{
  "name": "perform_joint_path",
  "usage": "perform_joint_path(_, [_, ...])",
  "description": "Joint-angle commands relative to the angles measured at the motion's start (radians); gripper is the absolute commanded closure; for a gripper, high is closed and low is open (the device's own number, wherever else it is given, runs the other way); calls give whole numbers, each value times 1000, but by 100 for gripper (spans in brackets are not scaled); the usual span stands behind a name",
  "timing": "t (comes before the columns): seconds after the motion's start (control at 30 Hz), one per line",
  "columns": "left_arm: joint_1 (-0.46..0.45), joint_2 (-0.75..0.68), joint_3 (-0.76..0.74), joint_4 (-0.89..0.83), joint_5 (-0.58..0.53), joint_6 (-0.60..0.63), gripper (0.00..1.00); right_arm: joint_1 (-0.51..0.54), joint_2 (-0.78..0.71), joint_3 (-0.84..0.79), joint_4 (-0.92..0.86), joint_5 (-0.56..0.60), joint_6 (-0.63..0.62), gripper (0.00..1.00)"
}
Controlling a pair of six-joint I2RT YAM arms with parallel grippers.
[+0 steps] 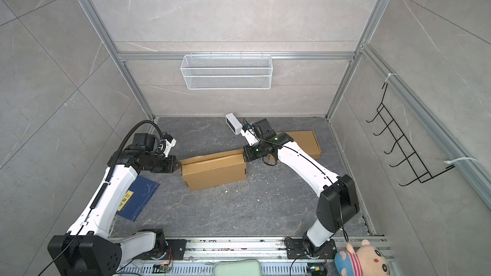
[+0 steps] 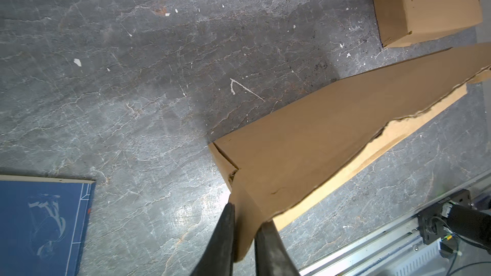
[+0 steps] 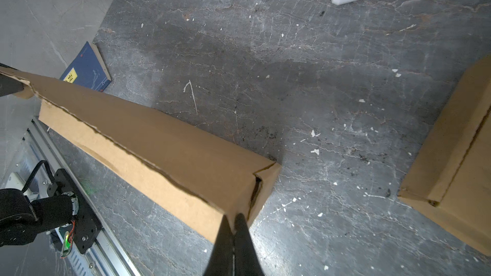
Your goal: Fold the paper box
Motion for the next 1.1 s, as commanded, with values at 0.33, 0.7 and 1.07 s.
perform_joint_path(0.33, [8,-2,-6,-7,-22,-29,71,11,6,-21,12,-17,62,100])
perform_joint_path(0.7, [9,-14,-38,6,4,-61,75,11,6,-21,14,-19,61,100])
perform_joint_path(1.07, [10,5,-15,18,64,-109,89,11,4,-22,21,-26,71,100])
